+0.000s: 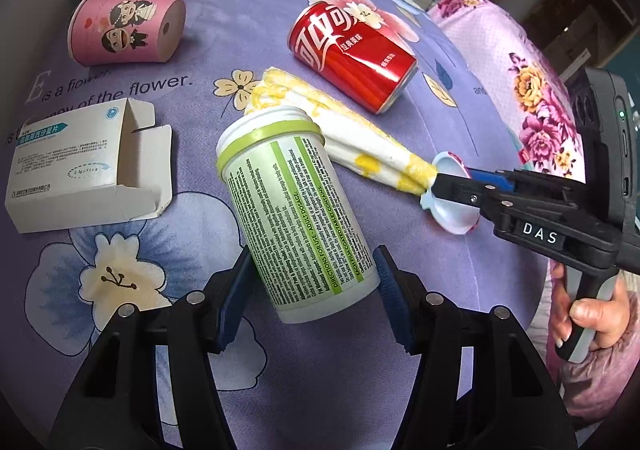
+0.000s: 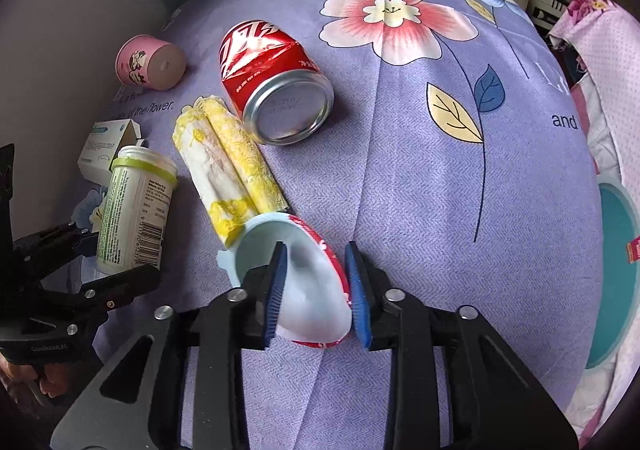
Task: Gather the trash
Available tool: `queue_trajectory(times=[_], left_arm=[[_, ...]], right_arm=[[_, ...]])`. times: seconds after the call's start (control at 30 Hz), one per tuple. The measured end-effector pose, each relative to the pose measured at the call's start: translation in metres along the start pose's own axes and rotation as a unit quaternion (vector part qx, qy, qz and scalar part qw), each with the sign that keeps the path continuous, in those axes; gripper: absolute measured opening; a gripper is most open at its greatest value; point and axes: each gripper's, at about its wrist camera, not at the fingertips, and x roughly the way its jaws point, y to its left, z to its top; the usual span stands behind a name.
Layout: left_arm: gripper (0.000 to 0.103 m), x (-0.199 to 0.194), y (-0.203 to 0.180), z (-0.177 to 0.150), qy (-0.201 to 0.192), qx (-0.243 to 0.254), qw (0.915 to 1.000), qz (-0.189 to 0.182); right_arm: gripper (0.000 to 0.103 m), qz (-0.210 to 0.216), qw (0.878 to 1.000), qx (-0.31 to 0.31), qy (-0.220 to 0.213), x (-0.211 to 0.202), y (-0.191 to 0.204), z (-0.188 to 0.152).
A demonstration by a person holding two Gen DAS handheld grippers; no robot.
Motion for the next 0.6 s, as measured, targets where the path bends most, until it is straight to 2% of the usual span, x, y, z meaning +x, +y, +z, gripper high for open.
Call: queue_trajectory(times=[0.07,0.17,0.47,0.5,0.53,0.6], left_arm=[[0.065,-0.001,0.001,0.001,-0.006,-0.009,0.9999,0.004],[0.074,-0.005,0.006,0.004,-0.020,-0.031,0.9993,0.010],[0.075,0.002,0.009,0.011,-0.019,-0.073,0.9968,0.025],[0.068,0.002,0.006,0.010,-0.022,-0.069,0.9968,0.035],[0.051,0.002,0.003,0.010,-0.024,-0.062,0.9969,0.042],[0.051,0.001,0.000,0.009,-0.026,-0.058,0.9966,0.052]], right_arm=[[0.009,-0.017,1.000,-0.014,-0.006,-0.003,0.006,-0.004],[0.009,-0.032,0.999,-0.019,-0.023,-0.011,0.008,-0.009],[0.009,-0.032,0.999,0.005,-0.041,-0.031,-0.007,-0.018],[0.009,-0.032,0.999,0.007,-0.043,-0.033,-0.009,-0.019],[0.009,-0.031,0.998,0.009,-0.045,-0.035,-0.010,-0.020],[0.009,-0.028,0.998,0.013,-0.049,-0.038,-0.014,-0.021]])
